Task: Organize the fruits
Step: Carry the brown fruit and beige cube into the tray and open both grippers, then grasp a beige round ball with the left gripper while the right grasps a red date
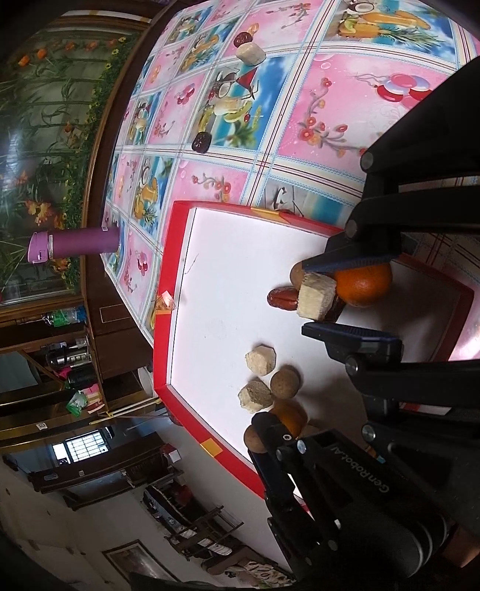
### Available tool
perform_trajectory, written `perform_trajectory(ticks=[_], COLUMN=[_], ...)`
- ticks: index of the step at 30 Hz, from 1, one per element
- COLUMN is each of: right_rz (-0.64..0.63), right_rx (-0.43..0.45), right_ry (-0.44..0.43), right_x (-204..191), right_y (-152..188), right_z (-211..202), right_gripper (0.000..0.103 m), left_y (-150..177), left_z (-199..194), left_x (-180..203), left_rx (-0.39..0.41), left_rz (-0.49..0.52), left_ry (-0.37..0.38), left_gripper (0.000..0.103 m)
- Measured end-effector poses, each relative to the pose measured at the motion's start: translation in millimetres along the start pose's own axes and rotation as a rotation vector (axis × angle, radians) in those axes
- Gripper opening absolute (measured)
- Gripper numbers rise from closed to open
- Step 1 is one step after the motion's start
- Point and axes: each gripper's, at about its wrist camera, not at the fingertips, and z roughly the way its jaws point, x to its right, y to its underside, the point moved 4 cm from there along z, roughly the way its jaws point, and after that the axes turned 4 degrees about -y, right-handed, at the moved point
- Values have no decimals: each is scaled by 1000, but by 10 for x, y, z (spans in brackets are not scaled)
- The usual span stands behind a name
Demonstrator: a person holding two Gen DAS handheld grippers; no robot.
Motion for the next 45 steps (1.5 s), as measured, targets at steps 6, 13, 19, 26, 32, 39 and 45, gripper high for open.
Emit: perform_trajectory(ticks=[6,13,19,26,32,39,45], right_rz=[-14,42,53,95,177,288,324], right_rx=[1,15,81,135,153,163,174], right_ry=[8,-48,-51,2,73,153,217], right_x=[2,91,206,564,1100,1810,2278], right_y=[1,-2,-55,-60,4,122,131], right_z=[13,-85,-289,-512,-656,-851,-1003], right_gripper=[27,50,55,56,56,56,56], left_y=[4,-6,-57,-132,-153,-214,-318], left_z=[6,-8,-113,-353,-486,-558,-558], left_x=[16,1,-6,159,478,990,1531], left_rx=[5,-6,22,86,99,97,70], left_rz=[4,-10,-20,13,76,166,234], left_ry=[-19,-29,-26,-2,56,146,240], left_gripper=[28,48,65,76,78,78,78])
